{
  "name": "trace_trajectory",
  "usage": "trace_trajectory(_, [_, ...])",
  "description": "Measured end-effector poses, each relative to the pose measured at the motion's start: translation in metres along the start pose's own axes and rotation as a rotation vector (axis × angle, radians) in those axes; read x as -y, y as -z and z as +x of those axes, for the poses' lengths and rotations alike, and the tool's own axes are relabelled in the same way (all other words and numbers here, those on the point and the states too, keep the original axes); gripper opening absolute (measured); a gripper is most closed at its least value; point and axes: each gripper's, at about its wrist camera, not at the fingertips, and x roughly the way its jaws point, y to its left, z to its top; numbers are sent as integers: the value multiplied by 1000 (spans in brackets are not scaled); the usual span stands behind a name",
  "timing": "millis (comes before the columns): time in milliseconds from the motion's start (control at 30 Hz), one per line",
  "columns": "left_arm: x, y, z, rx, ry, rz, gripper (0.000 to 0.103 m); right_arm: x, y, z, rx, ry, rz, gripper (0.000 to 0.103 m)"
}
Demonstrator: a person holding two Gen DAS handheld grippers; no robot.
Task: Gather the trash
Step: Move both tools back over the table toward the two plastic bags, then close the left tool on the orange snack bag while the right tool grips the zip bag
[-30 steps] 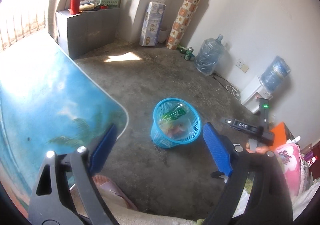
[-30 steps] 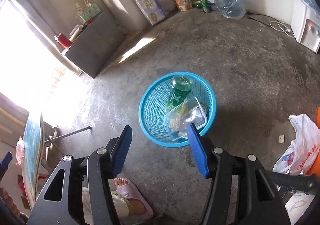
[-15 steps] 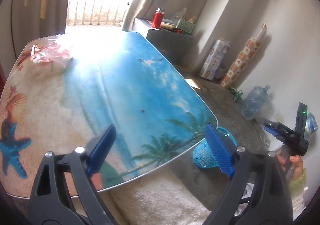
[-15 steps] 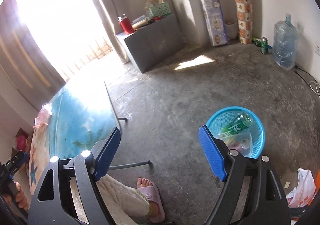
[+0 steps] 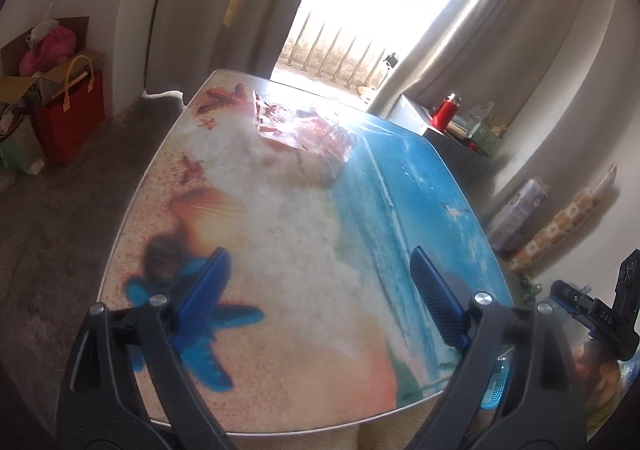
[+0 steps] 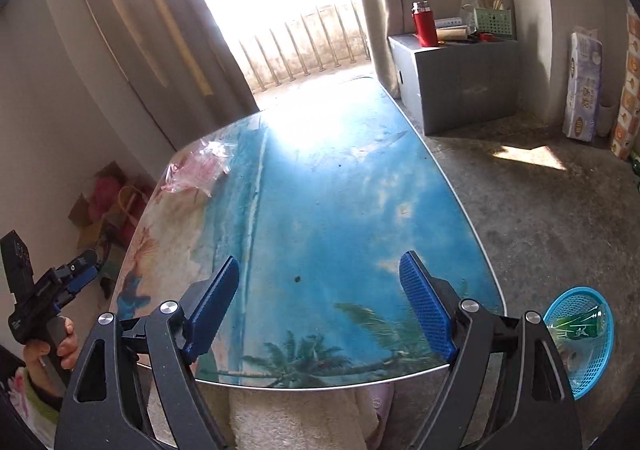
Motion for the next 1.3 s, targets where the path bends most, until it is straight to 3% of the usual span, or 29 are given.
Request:
trace_trajectory(300, [-29, -59, 26, 42, -33, -16, 88, -54, -38, 57, -113, -145, -8, 80])
trace_trajectory(633, [-55, -126, 102, 8, -29, -104, 87, -92, -109, 161, -245, -313, 89, 80])
trace_trajectory(800, [-59, -151, 145, -30, -35, -106, 75, -104, -138, 231, -326, -375, 190, 80])
trace_trajectory(867, [-61, -156, 163, -59, -43, -111, 66, -110, -145, 255, -346, -368, 209, 80])
trace_trajectory(1000, [-67, -161, 196, -118, -51, -119, 58, -117, -154, 297, -380, -343, 247, 80])
trace_trajectory(1200, [-72, -160, 232, -196, -68, -125, 43, -125, -153, 333, -406, -331, 265, 79])
trace_trajectory(1300, [-73, -157, 241, -222, -80, -126, 32, -132, -150, 339, -406, -320, 250, 71])
